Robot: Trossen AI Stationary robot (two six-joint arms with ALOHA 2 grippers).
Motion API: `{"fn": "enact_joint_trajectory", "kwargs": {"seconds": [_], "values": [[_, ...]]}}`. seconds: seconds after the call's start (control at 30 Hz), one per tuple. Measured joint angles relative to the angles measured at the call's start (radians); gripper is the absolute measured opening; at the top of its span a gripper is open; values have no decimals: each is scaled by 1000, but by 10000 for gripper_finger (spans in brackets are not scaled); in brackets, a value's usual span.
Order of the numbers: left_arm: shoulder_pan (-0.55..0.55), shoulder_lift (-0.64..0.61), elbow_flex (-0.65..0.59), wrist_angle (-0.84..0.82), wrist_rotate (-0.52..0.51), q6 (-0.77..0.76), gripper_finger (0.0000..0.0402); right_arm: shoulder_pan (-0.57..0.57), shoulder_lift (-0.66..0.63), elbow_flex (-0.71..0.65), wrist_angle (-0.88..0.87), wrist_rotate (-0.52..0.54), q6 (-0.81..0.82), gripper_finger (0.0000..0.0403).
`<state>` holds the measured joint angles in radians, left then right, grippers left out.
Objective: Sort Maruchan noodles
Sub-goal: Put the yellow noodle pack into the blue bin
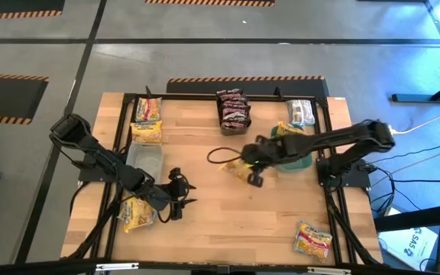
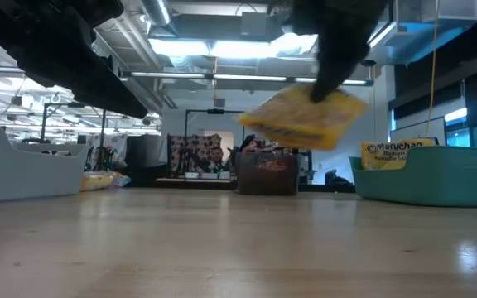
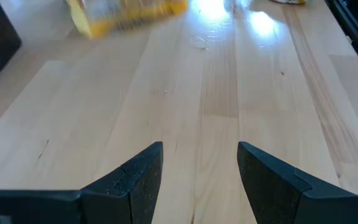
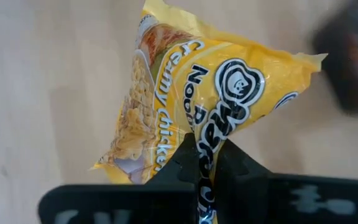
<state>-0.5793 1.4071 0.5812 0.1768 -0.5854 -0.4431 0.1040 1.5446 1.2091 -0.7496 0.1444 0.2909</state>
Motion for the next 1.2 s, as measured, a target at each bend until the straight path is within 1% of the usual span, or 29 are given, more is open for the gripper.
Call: {"fn": "enact_joint_trajectory", "kwargs": {"seconds": [0.13,0.3,0.43,0.5,0.63,0.77,0.87,1.0,1.2], "values": [[0,0,0,1,-1,0,202,1,-124,0,-192,103,12,1],[1,0,0,11,-1,5,202,1,-244,0,-441,216,-64,4],[9,0,0,16,-1,8,202,1,-291,0,-589,300,-78,8],[10,0,0,21,-2,8,202,0,-298,-1,-635,352,-99,6],[13,0,0,21,-3,8,202,-8,-299,-50,-655,426,-172,3],[14,0,0,22,-3,8,202,-54,-299,-145,-651,444,-219,5],[14,0,0,23,-2,9,202,-84,-299,-209,-632,434,-230,3],[14,0,0,23,-9,9,202,-112,-274,-282,-557,402,-299,9],[14,0,0,23,-11,9,202,-167,-191,-308,-452,400,-377,10]]}}
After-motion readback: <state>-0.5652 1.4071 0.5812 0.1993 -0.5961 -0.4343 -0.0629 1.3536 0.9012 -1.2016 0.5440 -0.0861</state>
